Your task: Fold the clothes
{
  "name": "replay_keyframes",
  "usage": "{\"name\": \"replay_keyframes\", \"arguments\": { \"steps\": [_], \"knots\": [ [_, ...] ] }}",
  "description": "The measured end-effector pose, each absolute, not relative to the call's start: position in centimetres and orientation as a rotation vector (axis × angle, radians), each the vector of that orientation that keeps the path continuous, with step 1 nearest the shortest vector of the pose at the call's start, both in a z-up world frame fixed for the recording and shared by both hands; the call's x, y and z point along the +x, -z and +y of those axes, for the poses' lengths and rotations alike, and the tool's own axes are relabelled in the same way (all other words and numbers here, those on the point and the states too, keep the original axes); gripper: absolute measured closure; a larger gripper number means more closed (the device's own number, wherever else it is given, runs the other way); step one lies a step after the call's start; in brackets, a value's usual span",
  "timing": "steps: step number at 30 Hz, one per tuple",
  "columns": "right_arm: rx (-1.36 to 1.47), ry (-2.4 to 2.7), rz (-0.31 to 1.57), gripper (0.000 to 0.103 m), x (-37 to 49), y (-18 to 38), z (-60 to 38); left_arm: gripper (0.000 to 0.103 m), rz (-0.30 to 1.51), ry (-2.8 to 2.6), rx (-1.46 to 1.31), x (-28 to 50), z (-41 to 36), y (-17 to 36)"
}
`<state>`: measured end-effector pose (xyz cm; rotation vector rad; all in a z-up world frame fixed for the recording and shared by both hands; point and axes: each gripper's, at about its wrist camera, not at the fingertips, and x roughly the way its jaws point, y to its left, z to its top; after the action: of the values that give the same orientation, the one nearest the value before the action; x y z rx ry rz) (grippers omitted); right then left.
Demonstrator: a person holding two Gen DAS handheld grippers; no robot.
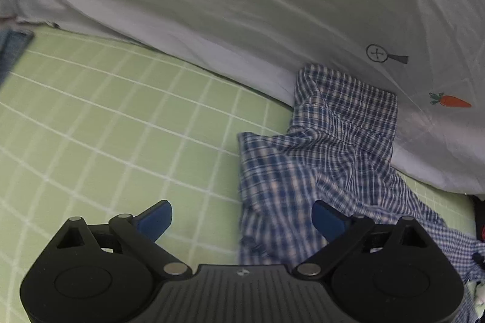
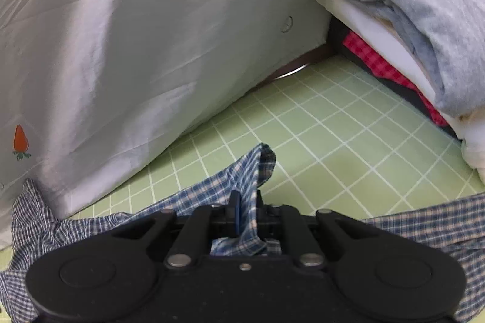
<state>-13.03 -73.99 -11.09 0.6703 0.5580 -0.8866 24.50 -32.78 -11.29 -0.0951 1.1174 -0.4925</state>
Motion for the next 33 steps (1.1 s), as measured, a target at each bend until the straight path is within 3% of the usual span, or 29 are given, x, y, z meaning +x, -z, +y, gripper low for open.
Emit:
{"name": "replay_keyframes", "arguments": {
  "steps": [3, 5, 6, 9, 12, 23, 26, 29, 31, 33],
  "knots": [
    [0.69, 0.882, 0.547, 0.095, -13.2, 11.0, -74.4, 0.036, 1.138, 0.524, -0.081, 25.1, -34.1, 12.1],
    [0.689, 0.876, 0.529, 0.095, -13.2, 10.8, -74.5, 0.061, 1.139, 0.514, -0.066, 25.4, -34.7, 12.6],
    [0.688, 0.873, 0.519, 0.095, -13.2, 10.6, -74.5, 0.091, 1.14, 0.512, -0.07, 25.6, -34.9, 12.7],
    [0.687, 0.864, 0.492, 0.095, -13.2, 10.2, -74.6, 0.099, 1.104, 0.506, -0.062, 26.0, -35.6, 12.6],
    [0.675, 0.86, 0.465, 0.096, -13.0, 9.6, -74.5, 0.099, 1.038, 0.518, 0.007, 26.1, -36.6, 11.5],
    [0.639, 0.881, 0.517, 0.096, -12.1, 10.0, -74.5, 0.098, 1.067, 0.479, 0.1, 26.9, -38.1, 12.3],
    [0.621, 0.877, 0.525, 0.096, -12.1, 9.7, -74.3, 0.091, 1.056, 0.474, 0.14, 26.4, -38.4, 12.0],
    [0.609, 0.867, 0.523, 0.096, -12.2, 9.1, -73.8, 0.068, 1.036, 0.454, 0.189, 25.8, -38.5, 11.2],
    [0.599, 0.854, 0.523, 0.096, -12.2, 8.7, -73.3, 0.041, 1.008, 0.442, 0.221, 25.3, -38.5, 10.4],
    [0.577, 0.838, 0.528, 0.097, -12.1, 8.3, -72.6, 0.035, 0.976, 0.439, 0.231, 24.7, -38.3, 9.3]
  ]
}}
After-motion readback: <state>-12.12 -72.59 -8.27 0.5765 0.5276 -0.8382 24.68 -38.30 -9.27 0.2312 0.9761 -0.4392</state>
